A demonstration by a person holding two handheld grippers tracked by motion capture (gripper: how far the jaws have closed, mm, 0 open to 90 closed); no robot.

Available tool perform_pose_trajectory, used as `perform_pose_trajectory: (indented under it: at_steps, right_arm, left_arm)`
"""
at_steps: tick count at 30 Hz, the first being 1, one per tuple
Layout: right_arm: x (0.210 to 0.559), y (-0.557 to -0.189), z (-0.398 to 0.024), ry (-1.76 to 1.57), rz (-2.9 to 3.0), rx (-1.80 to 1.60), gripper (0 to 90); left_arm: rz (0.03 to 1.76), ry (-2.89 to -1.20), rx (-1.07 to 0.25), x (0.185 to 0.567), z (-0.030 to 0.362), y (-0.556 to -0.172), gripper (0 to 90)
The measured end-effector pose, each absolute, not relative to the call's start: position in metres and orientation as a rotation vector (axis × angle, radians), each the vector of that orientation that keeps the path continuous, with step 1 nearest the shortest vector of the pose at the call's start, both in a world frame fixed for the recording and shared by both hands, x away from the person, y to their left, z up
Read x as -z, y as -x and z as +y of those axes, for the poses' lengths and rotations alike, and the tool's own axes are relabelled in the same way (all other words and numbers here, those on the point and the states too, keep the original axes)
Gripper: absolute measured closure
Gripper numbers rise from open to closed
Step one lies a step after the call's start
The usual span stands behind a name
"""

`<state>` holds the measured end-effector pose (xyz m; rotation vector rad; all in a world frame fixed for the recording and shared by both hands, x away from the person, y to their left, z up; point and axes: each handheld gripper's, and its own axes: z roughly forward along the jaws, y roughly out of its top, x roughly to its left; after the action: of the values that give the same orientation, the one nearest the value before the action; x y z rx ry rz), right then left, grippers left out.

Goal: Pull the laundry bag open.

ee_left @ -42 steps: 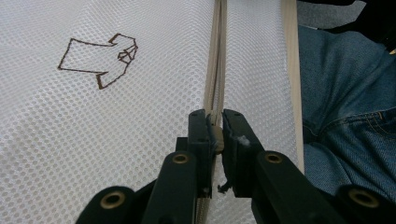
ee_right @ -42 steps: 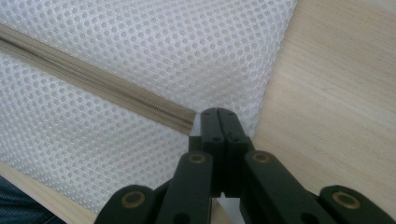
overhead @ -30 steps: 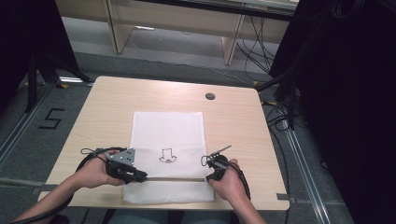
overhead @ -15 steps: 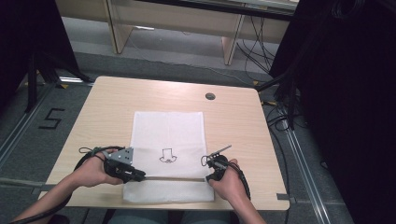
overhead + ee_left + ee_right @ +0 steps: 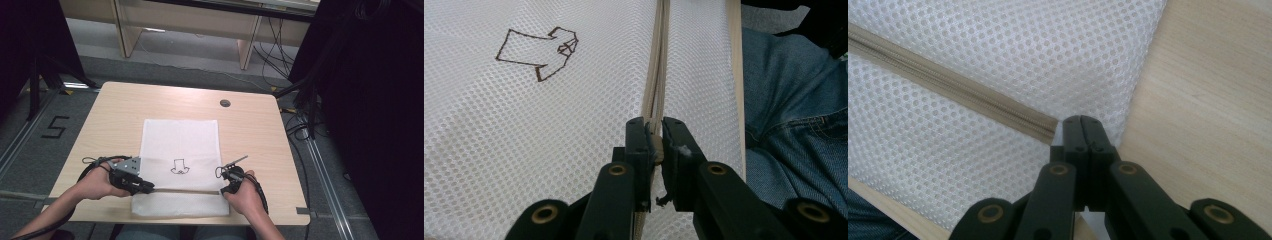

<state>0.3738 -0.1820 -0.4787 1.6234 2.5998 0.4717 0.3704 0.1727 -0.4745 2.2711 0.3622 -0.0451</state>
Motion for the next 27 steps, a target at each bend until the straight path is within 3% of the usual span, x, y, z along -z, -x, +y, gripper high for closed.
perform_pose_trajectory:
  at_steps: [27]
  right_arm:
    - [0.478, -0.374, -0.183, -1.615, 2.614, -0.440, 90.0]
  left_arm:
    - [0.389, -2.266, 0.033, 0.470, 0.184, -0.372, 82.0]
